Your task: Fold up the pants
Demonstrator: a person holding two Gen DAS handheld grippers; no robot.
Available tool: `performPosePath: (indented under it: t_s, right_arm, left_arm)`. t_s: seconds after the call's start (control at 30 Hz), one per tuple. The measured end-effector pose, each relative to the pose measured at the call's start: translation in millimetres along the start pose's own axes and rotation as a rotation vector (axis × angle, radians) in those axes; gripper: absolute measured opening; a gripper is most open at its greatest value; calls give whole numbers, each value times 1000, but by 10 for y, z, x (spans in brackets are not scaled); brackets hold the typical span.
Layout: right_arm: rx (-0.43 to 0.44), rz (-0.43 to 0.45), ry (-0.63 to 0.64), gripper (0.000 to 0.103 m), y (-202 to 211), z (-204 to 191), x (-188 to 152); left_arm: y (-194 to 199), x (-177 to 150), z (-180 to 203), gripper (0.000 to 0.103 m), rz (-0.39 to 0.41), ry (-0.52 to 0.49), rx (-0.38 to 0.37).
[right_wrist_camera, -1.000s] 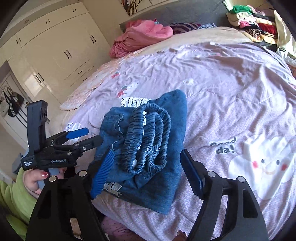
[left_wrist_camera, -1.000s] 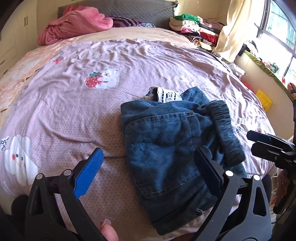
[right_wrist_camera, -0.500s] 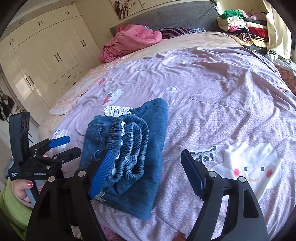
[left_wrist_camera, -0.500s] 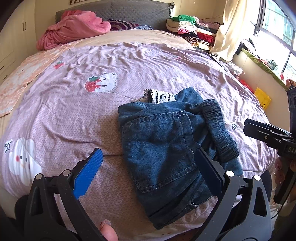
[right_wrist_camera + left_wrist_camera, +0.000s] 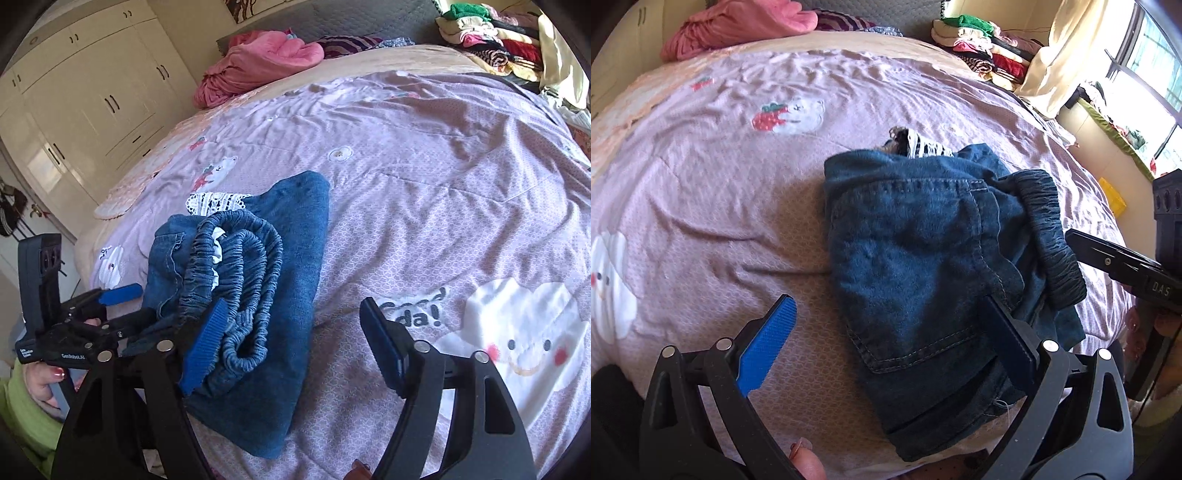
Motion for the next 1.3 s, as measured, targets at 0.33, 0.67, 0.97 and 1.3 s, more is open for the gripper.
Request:
performPosePath:
  t_s: [0.33, 0.67, 0.97, 1.3]
  right_arm:
    - [120, -60, -37, 62, -311, 29, 115]
    - [171, -45, -14, 53, -409, -61, 158]
    - [122, 25, 18, 34, -311, -161, 123]
    - [96, 87, 129, 23, -43, -574, 211]
  left_arm:
    - [-128, -25, 34, 93, -12, 33, -61]
    - [-199, 62, 59, 82, -9, 82, -98]
    - [-146, 120, 243, 33, 13, 30, -92]
    - [181, 203, 287, 17, 86, -9, -94]
Point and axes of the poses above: each gripper's, at about its wrist camera, not at the fingertips, and y roughly against the way its jaws point, z to its right, x to its top, the point moved 7 cm from there along -y, roughly the way its jaws point, and after that the axes turned 5 degrees about -z, right-handed, at the moved point
